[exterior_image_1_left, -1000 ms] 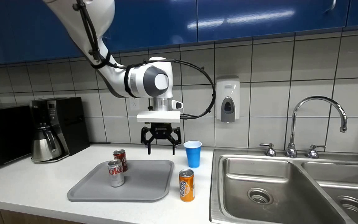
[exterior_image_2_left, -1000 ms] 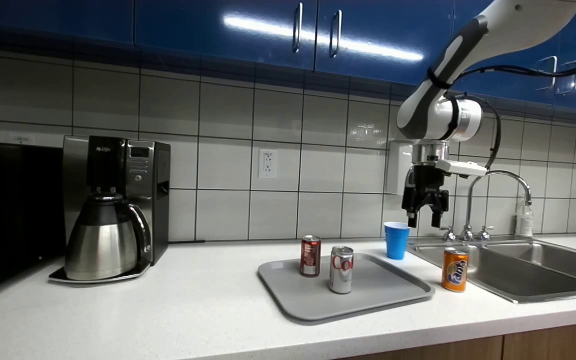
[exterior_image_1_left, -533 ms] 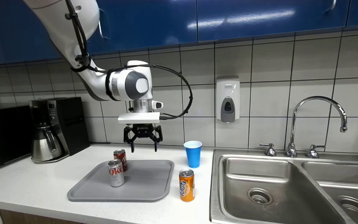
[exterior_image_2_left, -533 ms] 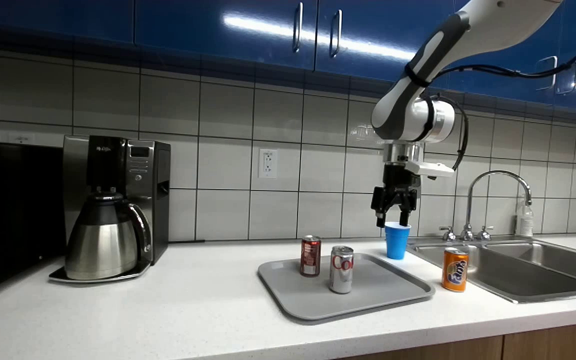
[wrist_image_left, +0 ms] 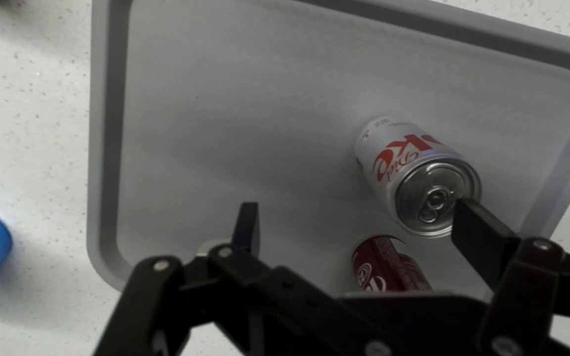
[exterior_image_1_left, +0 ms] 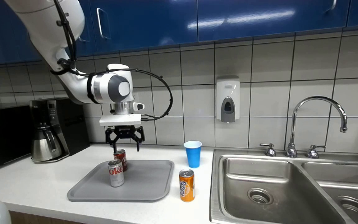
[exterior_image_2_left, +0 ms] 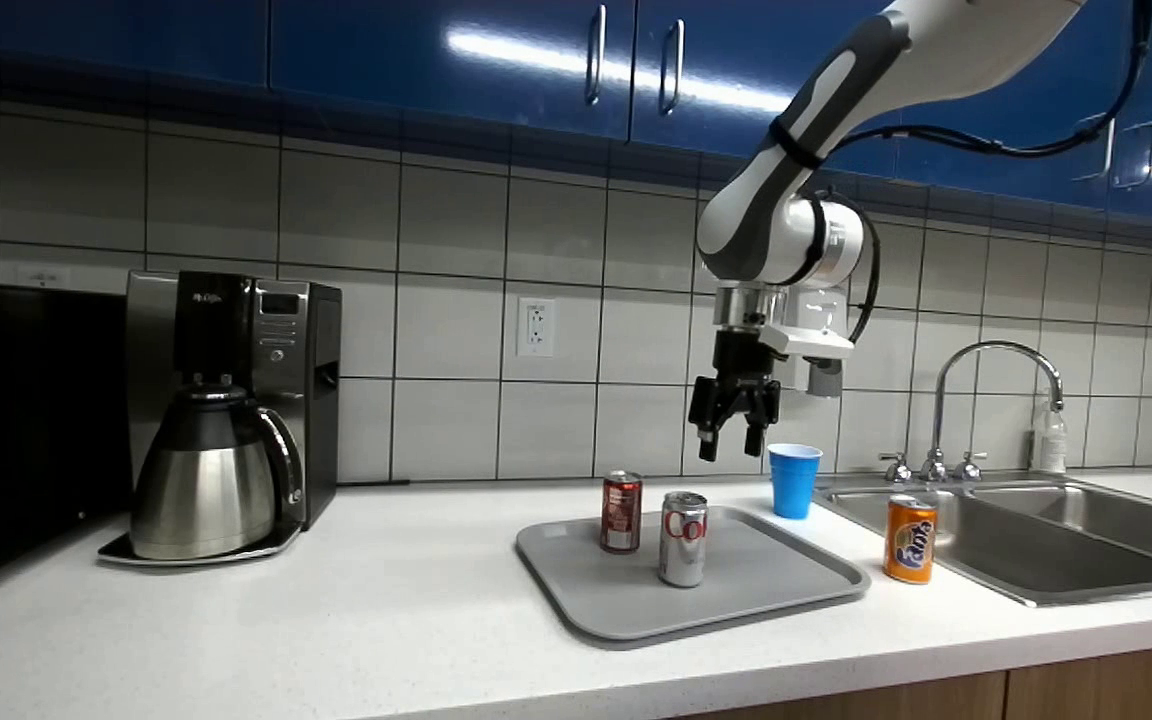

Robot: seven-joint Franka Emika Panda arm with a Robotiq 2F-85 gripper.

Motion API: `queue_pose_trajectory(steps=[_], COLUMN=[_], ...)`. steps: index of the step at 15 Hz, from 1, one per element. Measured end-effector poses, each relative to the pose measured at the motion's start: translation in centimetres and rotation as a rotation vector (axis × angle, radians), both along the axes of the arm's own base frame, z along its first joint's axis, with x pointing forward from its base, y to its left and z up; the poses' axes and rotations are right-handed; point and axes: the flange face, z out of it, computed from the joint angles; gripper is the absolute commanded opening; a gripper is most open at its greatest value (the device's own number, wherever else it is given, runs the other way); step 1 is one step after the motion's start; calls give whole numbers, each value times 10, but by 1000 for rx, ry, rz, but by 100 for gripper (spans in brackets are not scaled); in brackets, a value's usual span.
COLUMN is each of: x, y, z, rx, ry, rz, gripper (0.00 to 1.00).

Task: Move the orange can to the right the gray can to the left and the red can forward from the tray

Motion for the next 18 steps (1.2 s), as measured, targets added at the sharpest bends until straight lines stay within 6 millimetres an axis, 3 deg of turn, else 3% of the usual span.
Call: queue_pose_trajectory(steps=[8, 18], x=[-10, -12], y=[44, 45], z=[-8, -13], rx=[4, -3], ry=[2, 11], rz=[65, 74], gripper=[100, 100])
